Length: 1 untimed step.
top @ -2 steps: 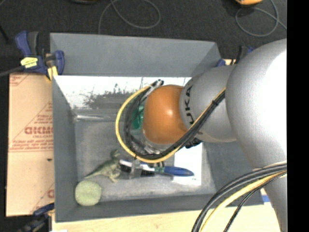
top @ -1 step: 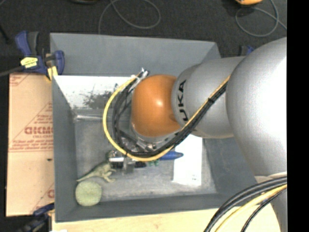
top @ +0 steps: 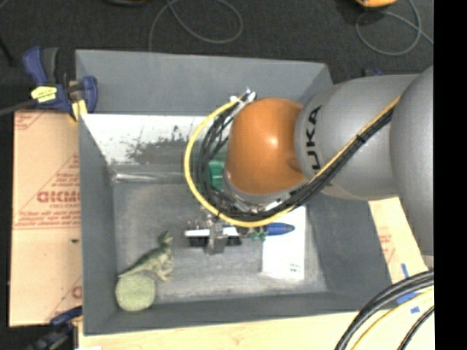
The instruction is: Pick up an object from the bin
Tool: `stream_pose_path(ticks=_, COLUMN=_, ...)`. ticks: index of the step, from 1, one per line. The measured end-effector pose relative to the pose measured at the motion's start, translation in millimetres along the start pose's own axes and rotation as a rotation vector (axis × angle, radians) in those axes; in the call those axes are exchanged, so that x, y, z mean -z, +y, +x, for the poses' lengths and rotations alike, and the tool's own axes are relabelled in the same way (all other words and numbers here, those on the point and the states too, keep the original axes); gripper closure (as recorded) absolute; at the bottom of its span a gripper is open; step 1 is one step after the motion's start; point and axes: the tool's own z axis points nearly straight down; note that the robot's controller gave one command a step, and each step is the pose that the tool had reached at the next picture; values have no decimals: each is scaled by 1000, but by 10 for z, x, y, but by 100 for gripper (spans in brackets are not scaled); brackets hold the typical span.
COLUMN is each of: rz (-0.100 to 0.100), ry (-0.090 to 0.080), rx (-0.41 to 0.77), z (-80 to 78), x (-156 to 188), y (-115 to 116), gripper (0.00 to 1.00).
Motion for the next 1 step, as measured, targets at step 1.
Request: stream_pose_path(ticks=1, rz=6, ry=2, rx=-26, z=-197, x=639, y=68, gripper=100)
